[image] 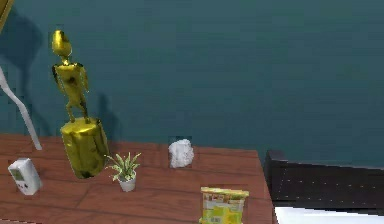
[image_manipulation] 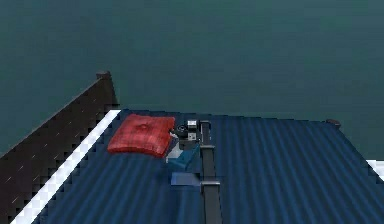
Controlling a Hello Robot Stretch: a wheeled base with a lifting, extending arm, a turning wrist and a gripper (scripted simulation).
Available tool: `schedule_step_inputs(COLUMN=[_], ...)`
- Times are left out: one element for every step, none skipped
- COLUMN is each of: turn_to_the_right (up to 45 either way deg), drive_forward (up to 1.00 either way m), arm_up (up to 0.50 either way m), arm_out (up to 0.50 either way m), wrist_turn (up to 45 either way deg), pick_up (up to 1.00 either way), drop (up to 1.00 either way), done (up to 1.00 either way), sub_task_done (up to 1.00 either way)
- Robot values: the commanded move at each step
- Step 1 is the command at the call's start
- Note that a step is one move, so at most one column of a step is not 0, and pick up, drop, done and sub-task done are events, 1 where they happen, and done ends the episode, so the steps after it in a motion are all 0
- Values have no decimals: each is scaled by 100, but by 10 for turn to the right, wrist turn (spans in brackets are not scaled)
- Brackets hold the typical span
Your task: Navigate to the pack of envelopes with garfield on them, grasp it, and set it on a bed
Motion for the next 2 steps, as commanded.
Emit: schedule_step_inputs(turn_to_the_right=[0, 0], drive_forward=[0, 0], arm_up=[10, 0], arm_out=[0, -8], wrist_turn=[0, 0], pick_up=[0, 0], drop=[0, 0], done=[0, 0], sub_task_done=[0, 0])
